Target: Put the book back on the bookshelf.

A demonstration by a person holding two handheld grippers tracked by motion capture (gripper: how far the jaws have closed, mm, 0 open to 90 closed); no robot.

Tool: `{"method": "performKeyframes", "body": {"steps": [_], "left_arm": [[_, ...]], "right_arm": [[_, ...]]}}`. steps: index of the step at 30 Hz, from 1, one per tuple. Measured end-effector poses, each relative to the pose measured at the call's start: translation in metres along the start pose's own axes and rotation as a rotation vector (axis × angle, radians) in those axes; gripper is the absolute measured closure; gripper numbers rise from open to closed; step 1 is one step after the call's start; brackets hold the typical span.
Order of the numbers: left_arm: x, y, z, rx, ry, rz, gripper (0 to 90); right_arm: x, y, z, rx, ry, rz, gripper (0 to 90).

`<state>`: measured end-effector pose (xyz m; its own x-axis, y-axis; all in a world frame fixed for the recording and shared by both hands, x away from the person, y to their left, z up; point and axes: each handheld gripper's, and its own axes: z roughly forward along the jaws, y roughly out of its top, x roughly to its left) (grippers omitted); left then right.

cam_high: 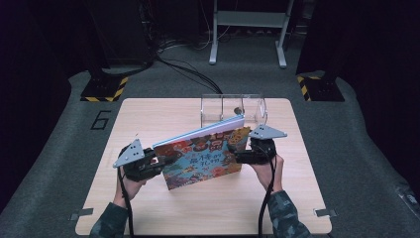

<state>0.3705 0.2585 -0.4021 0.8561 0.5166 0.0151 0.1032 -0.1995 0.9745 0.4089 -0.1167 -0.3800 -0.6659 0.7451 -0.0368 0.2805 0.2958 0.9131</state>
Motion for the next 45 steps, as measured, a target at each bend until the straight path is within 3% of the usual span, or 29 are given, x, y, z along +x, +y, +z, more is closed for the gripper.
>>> {"method": "performKeyframes", "body": {"steps": [5, 8, 12, 22, 24, 25, 29, 30, 32, 40, 42, 45], "left_arm": [[0.001, 0.001, -0.001, 0.007, -0.041, -0.029, 74.5], [-0.001, 0.002, 0.000, 0.012, -0.051, -0.043, 78.7], [0.000, 0.003, 0.000, 0.020, -0.058, -0.027, 79.8], [-0.001, 0.009, 0.000, 0.058, -0.037, -0.069, 78.1], [0.000, 0.015, 0.001, 0.063, -0.034, -0.070, 77.2], [0.000, 0.018, 0.000, 0.046, -0.035, -0.093, 75.7], [0.002, 0.030, 0.002, 0.053, -0.048, -0.095, 69.4], [0.001, 0.038, 0.005, 0.095, -0.054, -0.066, 68.7], [0.000, 0.044, 0.009, 0.121, -0.068, -0.068, 64.3], [-0.005, 0.061, 0.020, 0.161, -0.056, -0.009, 63.1], [-0.006, 0.063, 0.022, 0.183, -0.042, 0.002, 67.7], [-0.009, 0.068, 0.025, 0.238, -0.020, 0.033, 74.4]], "right_arm": [[-0.006, -0.001, 0.007, 0.016, 0.001, 0.050, 13.6], [-0.005, 0.001, 0.011, 0.006, -0.007, 0.043, 16.2], [-0.004, 0.005, 0.018, 0.010, 0.001, 0.041, 23.6], [-0.006, 0.008, 0.021, 0.018, -0.006, 0.064, 30.5], [-0.006, 0.008, 0.021, 0.017, -0.007, 0.068, 30.0], [-0.006, 0.008, 0.022, 0.015, -0.006, 0.067, 30.1], [-0.005, 0.008, 0.022, 0.018, -0.010, 0.073, 29.9], [-0.005, 0.008, 0.022, 0.021, -0.010, 0.078, 29.5], [-0.005, 0.008, 0.022, 0.021, -0.012, 0.073, 29.5], [-0.005, 0.008, 0.019, 0.024, -0.005, 0.078, 28.7], [-0.005, 0.006, 0.019, 0.042, -0.013, 0.079, 16.8], [-0.007, -0.002, 0.016, 0.096, -0.037, 0.052, 10.2]]}}
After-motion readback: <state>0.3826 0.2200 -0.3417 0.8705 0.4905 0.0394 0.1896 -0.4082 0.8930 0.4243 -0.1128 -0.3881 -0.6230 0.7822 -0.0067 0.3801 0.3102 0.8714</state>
